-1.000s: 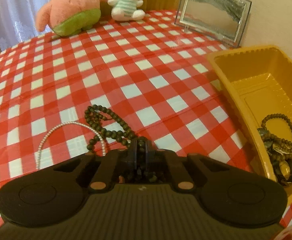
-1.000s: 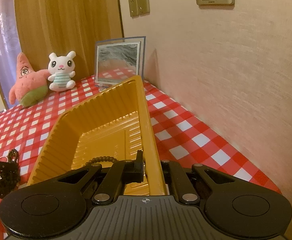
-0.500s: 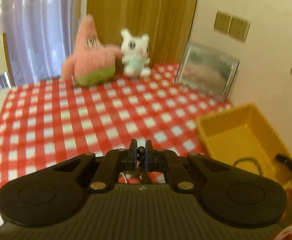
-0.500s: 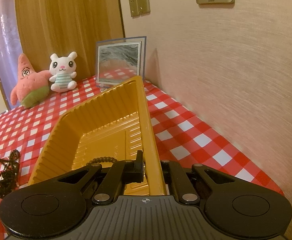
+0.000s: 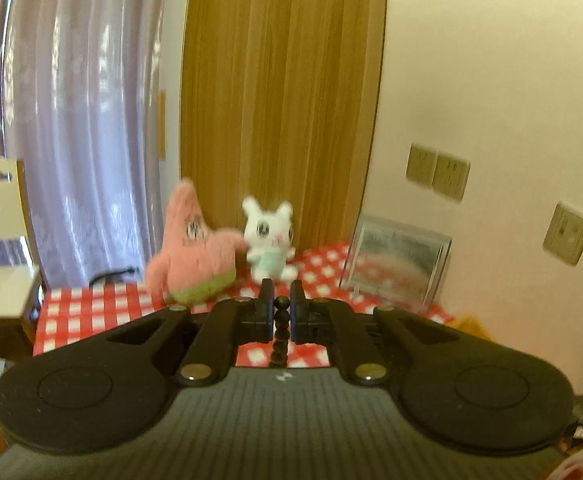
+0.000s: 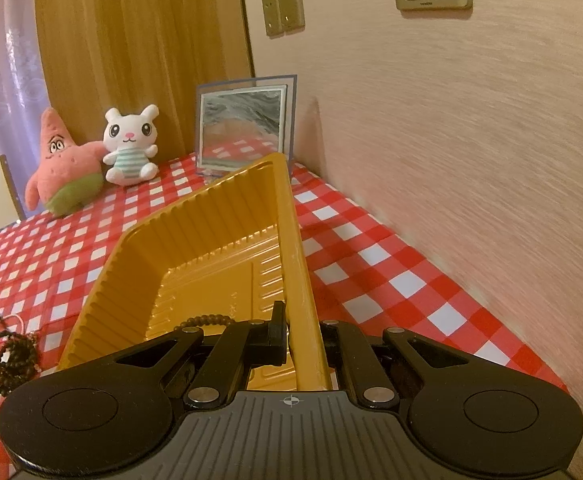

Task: Organize jewelry
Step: 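Lift the dark bead strand high with the left tool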

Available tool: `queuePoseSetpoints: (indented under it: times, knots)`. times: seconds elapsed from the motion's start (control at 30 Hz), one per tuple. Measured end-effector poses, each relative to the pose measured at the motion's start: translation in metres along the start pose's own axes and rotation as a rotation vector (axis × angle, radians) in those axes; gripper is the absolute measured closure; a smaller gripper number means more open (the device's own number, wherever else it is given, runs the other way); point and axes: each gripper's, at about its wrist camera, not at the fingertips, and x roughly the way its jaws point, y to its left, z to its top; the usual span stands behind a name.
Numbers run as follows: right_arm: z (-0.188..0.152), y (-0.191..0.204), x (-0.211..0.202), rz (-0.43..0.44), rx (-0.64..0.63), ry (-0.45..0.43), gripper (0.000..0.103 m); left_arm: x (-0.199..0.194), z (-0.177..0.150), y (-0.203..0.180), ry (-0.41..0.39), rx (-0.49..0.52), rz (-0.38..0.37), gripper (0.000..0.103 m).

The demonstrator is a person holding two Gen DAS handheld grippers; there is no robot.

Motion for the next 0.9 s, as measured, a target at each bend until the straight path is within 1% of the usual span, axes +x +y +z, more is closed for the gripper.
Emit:
queuePoseSetpoints:
  times: [0.2, 0.43, 0.9]
  knots:
    - [0.0, -0.001, 0.0, -0.001, 0.001, 0.0, 0.097, -0.024, 0.036, -0.002, -0.086, 0.011, -0.023, 0.097]
    - [0.0, -0.001, 0.0, 0.0, 0.001, 0.0, 0.097, -0.046, 0.068, -0.015, -0.153, 0.054, -0.061, 0.097]
    - [0.0, -0.001, 0.0, 0.004, 0.002, -0.001, 0.097, -0.079, 0.112, -0.042, -0.278, 0.109, -0.137, 0.097]
